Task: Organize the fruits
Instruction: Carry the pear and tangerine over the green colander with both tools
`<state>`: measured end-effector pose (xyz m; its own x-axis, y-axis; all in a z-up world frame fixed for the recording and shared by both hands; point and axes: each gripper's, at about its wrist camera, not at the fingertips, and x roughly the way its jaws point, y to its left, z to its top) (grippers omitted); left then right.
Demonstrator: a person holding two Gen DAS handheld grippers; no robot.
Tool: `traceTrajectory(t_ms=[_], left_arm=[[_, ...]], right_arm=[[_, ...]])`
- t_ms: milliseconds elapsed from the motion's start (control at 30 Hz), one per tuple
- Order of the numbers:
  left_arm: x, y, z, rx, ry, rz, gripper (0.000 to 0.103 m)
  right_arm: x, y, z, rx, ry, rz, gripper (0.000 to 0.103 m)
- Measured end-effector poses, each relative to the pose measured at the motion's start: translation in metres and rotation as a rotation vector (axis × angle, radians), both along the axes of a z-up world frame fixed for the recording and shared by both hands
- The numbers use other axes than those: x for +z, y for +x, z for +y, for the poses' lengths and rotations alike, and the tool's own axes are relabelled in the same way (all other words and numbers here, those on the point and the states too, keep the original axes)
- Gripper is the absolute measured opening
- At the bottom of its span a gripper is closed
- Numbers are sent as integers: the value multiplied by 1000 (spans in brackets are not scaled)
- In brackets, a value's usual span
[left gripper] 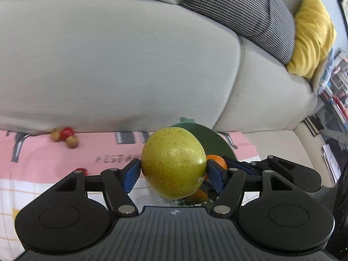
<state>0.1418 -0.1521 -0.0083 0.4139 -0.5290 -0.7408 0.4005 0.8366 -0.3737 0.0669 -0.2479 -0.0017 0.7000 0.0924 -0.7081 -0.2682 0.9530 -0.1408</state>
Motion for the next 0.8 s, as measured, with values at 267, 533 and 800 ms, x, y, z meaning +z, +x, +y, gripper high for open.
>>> traceTrajectory(t_ms=[267, 533, 800], left_arm=[[-17, 12, -37, -56, 35, 32, 76], [-44, 27, -59, -104, 76, 88, 76], [-59, 39, -78, -139, 106, 108, 76]], right_arm=[[-13, 14, -31, -12, -43, 47, 41], [-36, 35, -44, 13, -87, 108, 41], [-55, 54, -55, 24, -113, 147, 41]])
